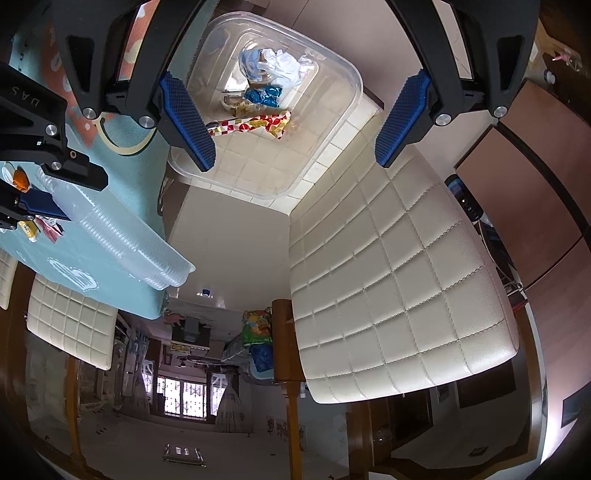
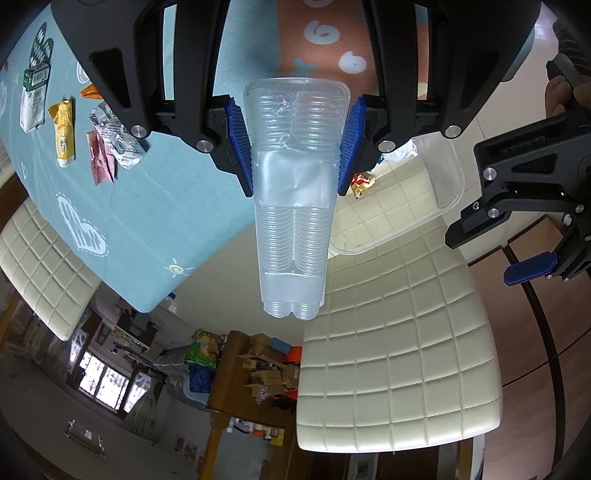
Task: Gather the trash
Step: 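Open the left tool over the bin to drop the white tissue, then open the right tool over the bin to drop the clear cup stack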
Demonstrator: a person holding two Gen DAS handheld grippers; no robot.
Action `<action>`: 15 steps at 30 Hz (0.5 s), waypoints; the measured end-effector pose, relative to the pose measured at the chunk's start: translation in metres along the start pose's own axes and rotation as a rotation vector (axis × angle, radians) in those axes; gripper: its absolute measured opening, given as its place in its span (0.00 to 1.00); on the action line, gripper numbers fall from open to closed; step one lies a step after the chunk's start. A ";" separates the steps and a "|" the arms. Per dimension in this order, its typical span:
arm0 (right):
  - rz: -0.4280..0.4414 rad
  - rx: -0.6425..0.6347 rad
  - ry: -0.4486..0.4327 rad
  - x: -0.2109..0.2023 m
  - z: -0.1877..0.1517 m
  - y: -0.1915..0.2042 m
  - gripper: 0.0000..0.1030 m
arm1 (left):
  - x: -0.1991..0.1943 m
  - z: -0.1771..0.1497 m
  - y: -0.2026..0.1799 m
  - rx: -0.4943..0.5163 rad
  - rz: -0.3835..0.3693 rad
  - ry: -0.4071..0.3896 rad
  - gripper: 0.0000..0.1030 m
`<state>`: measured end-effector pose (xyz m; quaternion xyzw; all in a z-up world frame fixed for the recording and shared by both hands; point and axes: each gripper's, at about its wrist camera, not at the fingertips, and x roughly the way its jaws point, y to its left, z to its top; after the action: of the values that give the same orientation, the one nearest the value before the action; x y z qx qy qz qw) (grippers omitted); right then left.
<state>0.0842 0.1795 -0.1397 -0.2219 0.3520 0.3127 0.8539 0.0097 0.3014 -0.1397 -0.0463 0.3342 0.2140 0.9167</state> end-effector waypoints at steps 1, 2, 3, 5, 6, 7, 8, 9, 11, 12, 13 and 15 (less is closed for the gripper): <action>0.001 -0.005 -0.001 0.000 0.000 0.002 0.44 | 0.000 -0.001 0.001 0.000 0.000 0.000 0.84; 0.002 -0.008 0.000 0.001 0.001 0.002 0.44 | 0.000 -0.001 0.001 0.000 0.000 -0.001 0.84; 0.003 -0.012 0.000 0.001 0.001 0.003 0.44 | 0.000 0.000 0.001 0.000 0.001 -0.001 0.84; 0.003 -0.018 -0.001 0.001 0.001 0.005 0.44 | -0.001 -0.001 0.002 -0.002 0.001 -0.002 0.84; 0.002 -0.021 -0.002 0.001 0.001 0.006 0.45 | -0.001 -0.001 0.003 -0.004 0.000 -0.002 0.84; 0.000 -0.026 -0.004 0.001 0.002 0.007 0.45 | 0.000 -0.001 0.004 -0.005 -0.001 -0.002 0.84; -0.001 -0.030 -0.005 0.000 0.002 0.008 0.45 | 0.000 -0.001 0.005 -0.005 0.000 -0.003 0.84; -0.002 -0.033 -0.007 0.000 0.002 0.009 0.46 | -0.001 -0.001 0.005 -0.006 0.001 -0.003 0.84; -0.002 -0.034 -0.010 0.000 0.004 0.009 0.47 | -0.001 0.000 0.007 -0.007 0.001 -0.003 0.84; -0.001 -0.033 -0.012 -0.001 0.004 0.010 0.48 | -0.001 0.000 0.007 -0.008 0.002 -0.004 0.84; -0.003 -0.033 -0.016 -0.001 0.004 0.010 0.48 | -0.001 0.000 0.008 -0.010 0.003 -0.005 0.84; -0.012 -0.036 -0.018 -0.002 0.004 0.011 0.50 | -0.002 0.000 0.009 -0.014 0.004 -0.005 0.84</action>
<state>0.0778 0.1888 -0.1372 -0.2363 0.3374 0.3158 0.8547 0.0048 0.3093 -0.1381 -0.0515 0.3304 0.2180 0.9169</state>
